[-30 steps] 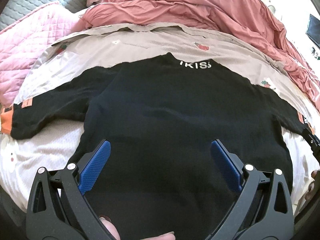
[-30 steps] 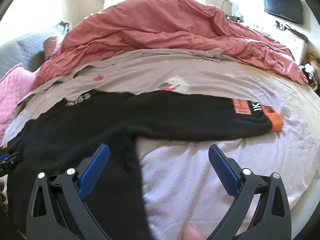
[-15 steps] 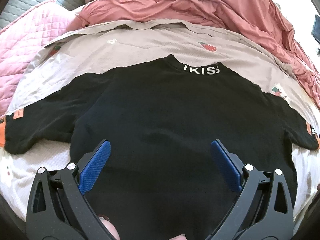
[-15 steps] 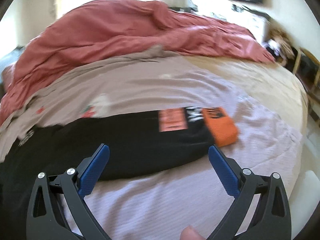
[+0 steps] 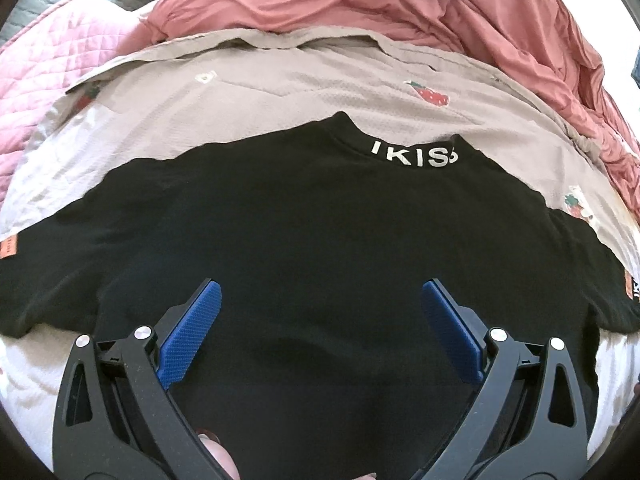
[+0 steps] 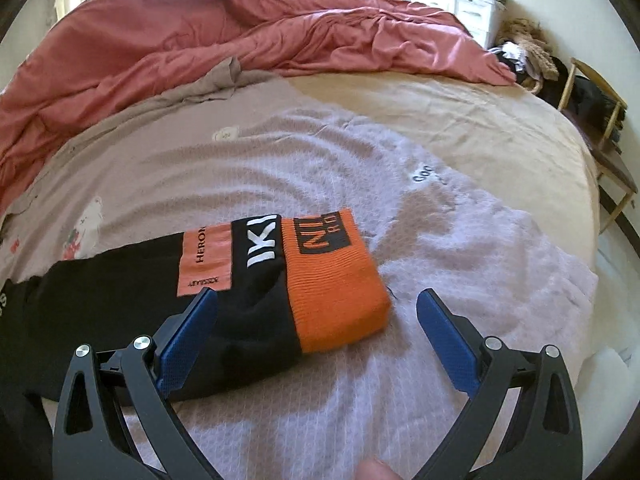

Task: Fold small clothes
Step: 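Move the right tool to the orange sleeve cuff and grasp it, then carry the cuff across the shirt body with the right tool and release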

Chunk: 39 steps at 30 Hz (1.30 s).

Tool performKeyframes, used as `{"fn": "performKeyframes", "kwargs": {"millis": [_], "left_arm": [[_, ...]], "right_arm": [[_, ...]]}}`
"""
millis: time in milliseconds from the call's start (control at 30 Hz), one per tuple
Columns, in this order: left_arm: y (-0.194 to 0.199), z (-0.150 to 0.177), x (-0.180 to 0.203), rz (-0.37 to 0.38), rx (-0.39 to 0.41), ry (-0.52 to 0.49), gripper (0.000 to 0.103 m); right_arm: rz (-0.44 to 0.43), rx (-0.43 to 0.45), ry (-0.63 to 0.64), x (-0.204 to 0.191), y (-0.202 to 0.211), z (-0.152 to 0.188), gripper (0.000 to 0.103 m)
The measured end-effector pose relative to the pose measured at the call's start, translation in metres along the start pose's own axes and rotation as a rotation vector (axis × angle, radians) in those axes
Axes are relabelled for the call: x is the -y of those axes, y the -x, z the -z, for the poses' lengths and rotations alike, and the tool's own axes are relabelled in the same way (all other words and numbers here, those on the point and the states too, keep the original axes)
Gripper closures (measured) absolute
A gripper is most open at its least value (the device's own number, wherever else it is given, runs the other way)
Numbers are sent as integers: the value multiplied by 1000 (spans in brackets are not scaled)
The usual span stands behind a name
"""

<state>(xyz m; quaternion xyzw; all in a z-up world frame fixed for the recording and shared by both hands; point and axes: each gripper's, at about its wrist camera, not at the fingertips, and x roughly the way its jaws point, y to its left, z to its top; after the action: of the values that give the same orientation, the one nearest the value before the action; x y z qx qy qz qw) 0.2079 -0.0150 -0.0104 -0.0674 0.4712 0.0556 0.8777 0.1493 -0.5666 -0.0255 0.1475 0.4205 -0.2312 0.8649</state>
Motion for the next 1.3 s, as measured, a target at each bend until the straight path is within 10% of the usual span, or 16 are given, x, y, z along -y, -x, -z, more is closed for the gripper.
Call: {"fn": "performKeyframes", "kwargs": {"millis": [467, 933, 1300], "left_arm": [[-21, 5, -19, 17, 30, 9, 9], [0, 4, -43, 74, 82, 72, 9], [12, 2, -84, 76, 116, 176, 9]], "right_arm": [[-183, 13, -98, 7, 0, -9, 77], [-497, 152, 128, -125, 112, -9, 79], [-759, 20, 365, -305, 142, 49, 79]]}}
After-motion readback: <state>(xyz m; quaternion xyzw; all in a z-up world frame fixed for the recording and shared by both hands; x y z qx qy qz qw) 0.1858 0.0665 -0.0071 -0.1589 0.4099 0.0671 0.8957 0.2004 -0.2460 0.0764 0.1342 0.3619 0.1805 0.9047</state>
